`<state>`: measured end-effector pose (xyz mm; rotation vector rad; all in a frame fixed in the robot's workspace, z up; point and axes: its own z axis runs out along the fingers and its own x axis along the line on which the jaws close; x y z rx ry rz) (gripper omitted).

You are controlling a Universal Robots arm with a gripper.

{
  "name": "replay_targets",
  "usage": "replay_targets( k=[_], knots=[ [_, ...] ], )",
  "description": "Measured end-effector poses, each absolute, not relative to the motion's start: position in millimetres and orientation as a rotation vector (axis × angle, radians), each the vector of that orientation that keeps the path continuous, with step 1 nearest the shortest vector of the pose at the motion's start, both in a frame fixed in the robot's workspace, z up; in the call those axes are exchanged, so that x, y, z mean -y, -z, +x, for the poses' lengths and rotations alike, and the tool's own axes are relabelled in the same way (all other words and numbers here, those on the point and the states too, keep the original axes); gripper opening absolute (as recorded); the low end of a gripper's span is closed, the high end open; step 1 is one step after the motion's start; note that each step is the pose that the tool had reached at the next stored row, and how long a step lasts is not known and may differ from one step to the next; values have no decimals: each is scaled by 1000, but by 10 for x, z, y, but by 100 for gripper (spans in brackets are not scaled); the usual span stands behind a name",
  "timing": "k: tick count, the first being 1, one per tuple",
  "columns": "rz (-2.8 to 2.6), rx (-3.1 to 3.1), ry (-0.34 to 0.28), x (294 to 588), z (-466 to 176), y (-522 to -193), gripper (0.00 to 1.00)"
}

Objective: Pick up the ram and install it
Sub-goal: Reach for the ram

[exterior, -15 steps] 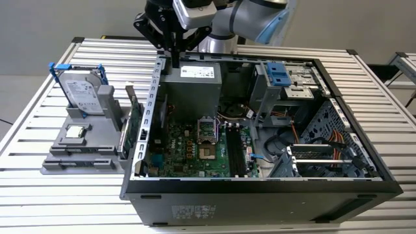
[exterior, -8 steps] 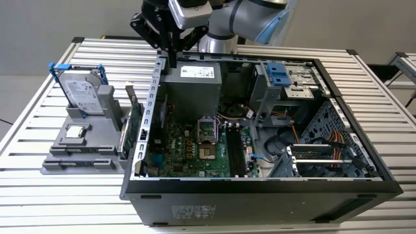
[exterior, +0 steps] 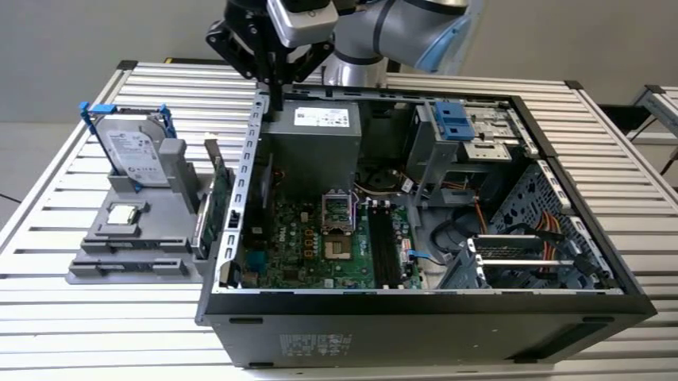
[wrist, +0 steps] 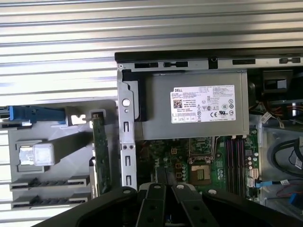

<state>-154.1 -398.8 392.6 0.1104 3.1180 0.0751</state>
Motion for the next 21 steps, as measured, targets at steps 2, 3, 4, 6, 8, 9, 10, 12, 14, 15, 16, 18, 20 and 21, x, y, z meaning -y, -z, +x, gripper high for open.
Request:
replay_targets(
  k=[2, 3, 4, 6, 8, 9, 10, 12, 14, 15, 16, 18, 20, 21],
  knots=[
    [110, -3118, -75, 3988, -1554, -3926, 0],
    [110, -3118, -75, 3988, -1560, -3926, 0],
    [110, -3118, -75, 3988, -1567, -3926, 0],
    [110, -3118, -75, 3988, -1585, -3926, 0],
    [110, -3118, -75, 3988, -1609, -3926, 0],
    [110, -3118, -75, 3988, -1624, -3926, 0],
    [110, -3118, -75, 3988, -1640, -3927, 0],
    [108, -3118, -75, 3988, -1669, -3926, 0],
    [107, -3118, -75, 3988, -1696, -3926, 0],
    [106, -3119, -75, 3988, -1709, -3926, 0],
    [105, -3119, -75, 3988, -1721, -3926, 0],
    [99, -3120, -75, 3988, -1747, -3926, 0],
    [91, -3122, -75, 3988, -1771, -3926, 0],
    [86, -3122, -75, 3988, -1783, -3926, 0]
  ],
)
